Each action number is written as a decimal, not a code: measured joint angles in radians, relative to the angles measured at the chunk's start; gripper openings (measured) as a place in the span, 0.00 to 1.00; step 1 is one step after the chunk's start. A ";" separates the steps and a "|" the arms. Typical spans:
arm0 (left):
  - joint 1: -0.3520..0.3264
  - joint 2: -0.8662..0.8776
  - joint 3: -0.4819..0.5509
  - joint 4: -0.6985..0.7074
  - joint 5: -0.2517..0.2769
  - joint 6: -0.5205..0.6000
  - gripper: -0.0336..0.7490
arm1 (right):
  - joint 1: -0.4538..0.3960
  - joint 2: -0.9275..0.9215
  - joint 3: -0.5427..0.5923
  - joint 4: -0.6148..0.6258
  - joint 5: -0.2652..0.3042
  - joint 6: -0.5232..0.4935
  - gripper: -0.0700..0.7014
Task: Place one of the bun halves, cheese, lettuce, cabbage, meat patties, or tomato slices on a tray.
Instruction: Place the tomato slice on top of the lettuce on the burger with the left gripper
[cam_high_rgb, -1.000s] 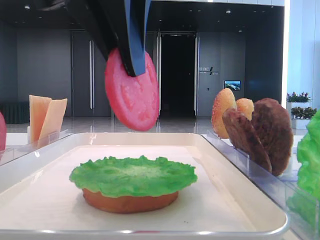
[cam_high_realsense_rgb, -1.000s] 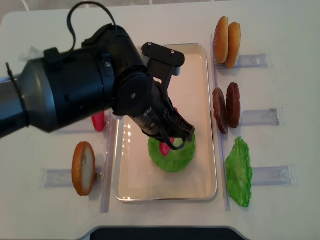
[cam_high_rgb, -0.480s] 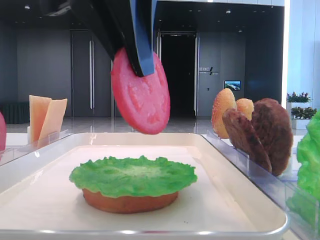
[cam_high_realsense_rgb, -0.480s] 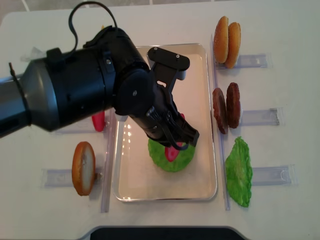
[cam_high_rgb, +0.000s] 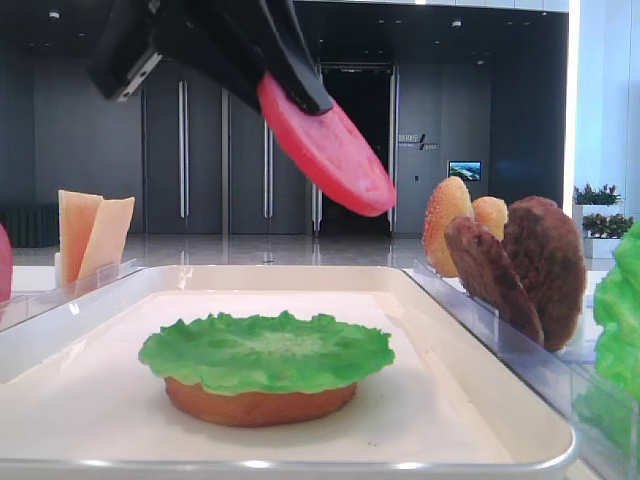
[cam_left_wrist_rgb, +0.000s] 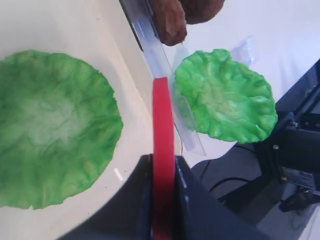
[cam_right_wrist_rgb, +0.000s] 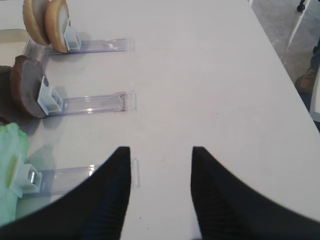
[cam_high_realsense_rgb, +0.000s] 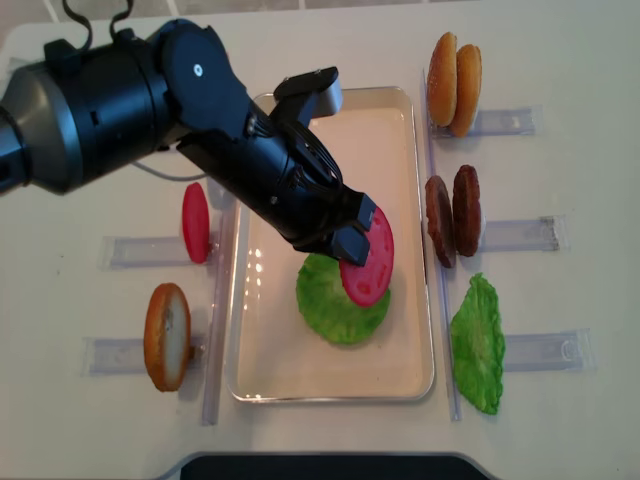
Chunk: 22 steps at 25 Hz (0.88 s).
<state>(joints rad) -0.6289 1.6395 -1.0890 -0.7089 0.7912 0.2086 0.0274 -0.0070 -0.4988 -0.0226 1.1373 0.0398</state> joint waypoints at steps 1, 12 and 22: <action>0.020 0.000 0.020 -0.052 0.003 0.043 0.11 | 0.000 0.000 0.000 0.000 0.000 0.000 0.49; 0.182 0.005 0.147 -0.349 0.064 0.378 0.11 | 0.000 0.000 0.000 0.000 0.000 0.000 0.49; 0.184 0.137 0.150 -0.415 0.102 0.497 0.11 | 0.000 0.000 0.000 0.000 0.000 0.000 0.49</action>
<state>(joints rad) -0.4452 1.7766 -0.9387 -1.1238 0.8928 0.7052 0.0274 -0.0070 -0.4988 -0.0226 1.1373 0.0398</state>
